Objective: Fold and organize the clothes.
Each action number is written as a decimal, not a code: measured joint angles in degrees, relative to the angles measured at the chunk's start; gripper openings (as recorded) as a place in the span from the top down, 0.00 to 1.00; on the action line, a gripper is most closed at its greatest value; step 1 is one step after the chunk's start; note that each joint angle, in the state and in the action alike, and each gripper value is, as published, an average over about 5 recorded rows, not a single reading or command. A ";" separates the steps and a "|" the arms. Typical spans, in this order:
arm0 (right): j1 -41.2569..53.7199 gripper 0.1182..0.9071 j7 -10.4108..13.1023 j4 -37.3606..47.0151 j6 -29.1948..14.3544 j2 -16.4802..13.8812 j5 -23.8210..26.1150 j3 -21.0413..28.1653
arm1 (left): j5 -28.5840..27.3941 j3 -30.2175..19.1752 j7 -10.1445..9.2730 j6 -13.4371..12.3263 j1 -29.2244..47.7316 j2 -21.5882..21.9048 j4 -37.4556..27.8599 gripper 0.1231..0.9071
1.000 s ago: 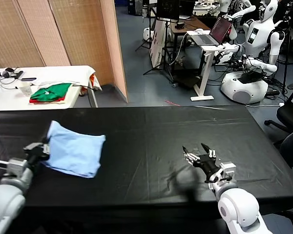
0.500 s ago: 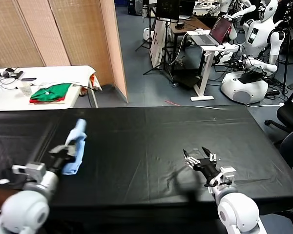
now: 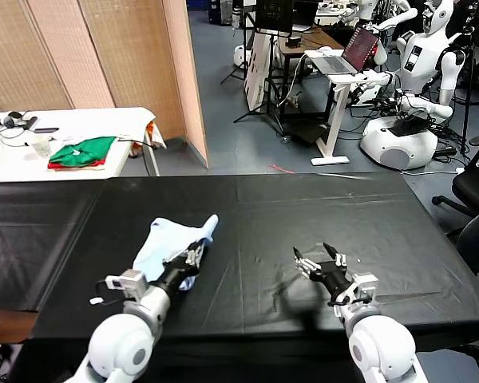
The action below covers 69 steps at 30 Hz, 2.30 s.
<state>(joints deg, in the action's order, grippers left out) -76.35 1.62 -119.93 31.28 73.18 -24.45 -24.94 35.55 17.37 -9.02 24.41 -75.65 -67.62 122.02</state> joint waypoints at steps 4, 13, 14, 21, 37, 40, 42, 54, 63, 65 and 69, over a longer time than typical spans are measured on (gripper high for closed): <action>0.90 0.00 0.31 0.53 2.44 -0.52 -5.04 1.25 | -0.61 -0.14 1.76 -1.22 -0.67 0.11 0.36 0.60; 3.58 0.00 2.35 2.95 6.58 -0.23 -14.49 5.54 | -0.16 1.59 2.31 -3.15 -1.45 0.96 0.41 0.02; 3.91 0.00 2.53 3.32 6.64 -0.06 -15.09 6.22 | -0.36 1.84 2.22 -3.18 -1.62 1.12 0.39 0.01; 6.52 0.00 3.56 6.72 6.95 2.00 -19.04 10.67 | -2.74 3.31 2.06 -3.49 -3.13 1.30 0.23 0.00; 11.06 0.68 3.78 15.50 6.08 6.70 -20.97 13.87 | -5.41 6.29 2.09 -3.79 -6.67 1.43 0.78 0.00; 11.69 0.88 3.59 16.49 5.78 6.91 -21.03 13.93 | -5.73 6.94 2.11 -3.84 -7.45 1.43 1.03 0.00; 12.11 0.95 3.35 16.78 5.69 6.83 -20.94 13.80 | -5.92 7.38 2.13 -3.94 -7.97 1.43 1.19 0.00; 16.76 0.97 2.73 16.94 10.93 2.32 -15.18 8.74 | -7.83 9.36 2.28 -5.15 -10.89 0.38 1.59 0.00; 16.06 0.77 3.08 14.65 10.93 0.58 -15.56 6.71 | -7.31 9.68 1.95 -5.01 -11.21 0.31 2.19 0.00; 15.35 0.63 3.32 13.42 10.93 0.28 -15.72 6.13 | -6.92 9.83 1.88 -5.01 -11.42 0.66 2.33 0.00; 12.97 0.32 3.77 10.14 10.93 -0.49 -15.76 4.61 | -7.36 9.95 1.28 -6.00 -11.75 1.46 2.33 0.00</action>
<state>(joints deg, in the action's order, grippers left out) -63.38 5.38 -109.79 42.21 72.69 -40.21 -20.33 28.19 27.32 -7.74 18.41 -87.40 -66.15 124.34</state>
